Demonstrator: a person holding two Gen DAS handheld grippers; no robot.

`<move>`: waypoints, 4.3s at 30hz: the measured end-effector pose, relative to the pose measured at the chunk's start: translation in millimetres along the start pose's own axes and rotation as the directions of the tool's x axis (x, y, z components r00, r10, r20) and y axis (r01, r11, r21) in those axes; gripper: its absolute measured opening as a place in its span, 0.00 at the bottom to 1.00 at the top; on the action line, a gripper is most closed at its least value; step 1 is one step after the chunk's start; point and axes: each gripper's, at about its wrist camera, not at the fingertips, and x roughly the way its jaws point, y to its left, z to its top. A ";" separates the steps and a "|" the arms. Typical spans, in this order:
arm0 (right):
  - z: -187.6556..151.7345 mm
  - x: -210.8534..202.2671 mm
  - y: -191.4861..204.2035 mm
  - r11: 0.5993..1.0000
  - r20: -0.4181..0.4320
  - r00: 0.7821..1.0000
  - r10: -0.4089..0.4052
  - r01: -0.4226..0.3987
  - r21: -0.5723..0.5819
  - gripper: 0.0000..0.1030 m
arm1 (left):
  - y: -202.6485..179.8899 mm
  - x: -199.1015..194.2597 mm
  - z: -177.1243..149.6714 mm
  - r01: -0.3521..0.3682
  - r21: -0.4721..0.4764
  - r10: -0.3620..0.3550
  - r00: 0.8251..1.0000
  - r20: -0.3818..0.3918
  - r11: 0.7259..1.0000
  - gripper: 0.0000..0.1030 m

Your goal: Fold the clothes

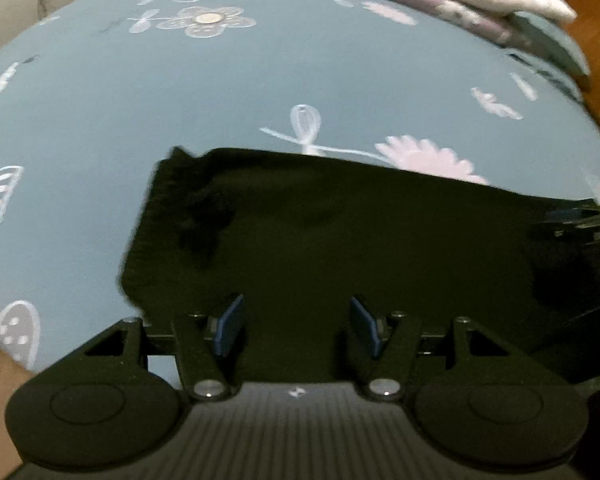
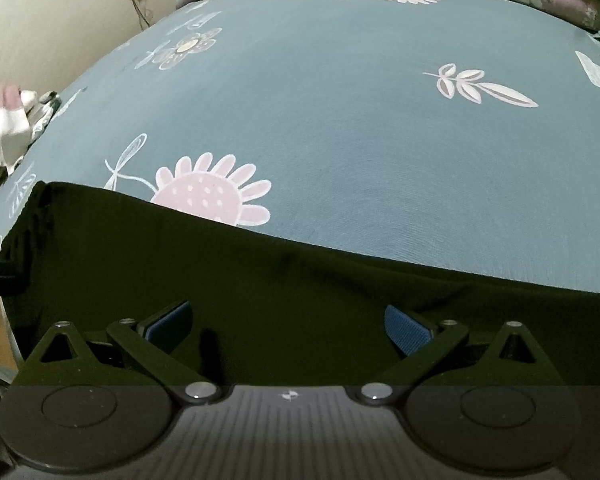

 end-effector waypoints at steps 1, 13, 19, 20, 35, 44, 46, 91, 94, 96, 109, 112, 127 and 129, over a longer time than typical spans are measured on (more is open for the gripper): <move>0.3 0.2 0.7 1.000 -0.004 1.000 -0.003 0.003 -0.008 1.00 | -4.6 1.6 0.1 0.013 0.013 -0.013 1.000 -0.002 1.000 0.58; -1.7 -0.8 -1.4 1.000 0.000 1.000 0.012 -0.012 -0.015 1.00 | -34.4 34.5 -1.5 -0.087 0.233 0.103 0.993 -0.057 0.969 0.63; -2.9 -1.1 -2.5 1.000 0.011 1.000 0.016 -0.016 -0.001 1.00 | -23.7 4.0 27.3 -0.091 0.223 0.080 0.995 0.060 0.970 0.63; -2.9 -0.9 -2.4 1.000 0.011 1.000 0.015 -0.015 0.001 1.00 | -20.4 0.3 33.7 -0.113 0.231 0.098 0.992 0.077 0.966 0.63; 1.2 -7.7 -5.3 0.999 0.015 1.000 0.020 -0.021 0.050 1.00 | 108.0 31.9 56.8 0.013 -0.111 -0.009 0.999 0.034 0.994 0.48; 20.2 -21.9 3.3 0.989 0.112 0.993 0.025 -0.041 0.141 1.00 | 131.8 59.6 57.1 0.183 -0.106 -0.184 0.983 0.002 0.977 0.50; 23.1 -19.7 13.8 0.990 0.114 0.993 0.018 -0.034 0.137 1.00 | 136.3 62.6 63.4 0.217 -0.090 -0.218 0.976 -0.001 0.972 0.51; 26.6 7.9 94.2 0.990 0.135 0.990 0.033 -0.051 0.133 1.00 | 176.3 108.3 67.0 0.659 -0.305 -0.710 0.698 -0.095 0.688 0.63; 20.7 -4.6 92.8 0.992 0.157 0.987 0.037 -0.054 0.110 1.00 | 173.0 102.1 62.9 0.625 -0.330 -0.685 0.721 -0.103 0.707 0.58; 16.5 -11.9 89.5 0.994 0.168 0.985 0.032 -0.049 0.101 1.00 | 167.6 95.7 61.5 0.592 -0.307 -0.647 0.754 -0.115 0.745 0.52; -6.1 -49.2 40.1 0.984 0.235 0.972 0.020 -0.061 0.170 1.00 | 110.1 52.5 85.9 0.297 -0.116 -0.316 0.921 -0.228 0.948 0.19; -10.6 -56.0 29.5 0.982 0.247 0.969 0.026 -0.070 0.173 1.00 | 91.2 34.5 92.9 0.284 -0.088 -0.296 0.929 -0.221 0.955 0.18; -41.4 -89.1 -14.0 0.977 0.297 0.954 0.046 -0.104 0.184 1.00 | -35.3 -13.5 109.3 0.367 -0.056 -0.368 0.889 -0.274 0.929 0.18; -46.3 -96.1 -18.3 0.981 0.303 0.952 0.046 -0.100 0.166 1.00 | -48.3 -12.8 111.1 0.387 -0.063 -0.389 0.876 -0.284 0.920 0.18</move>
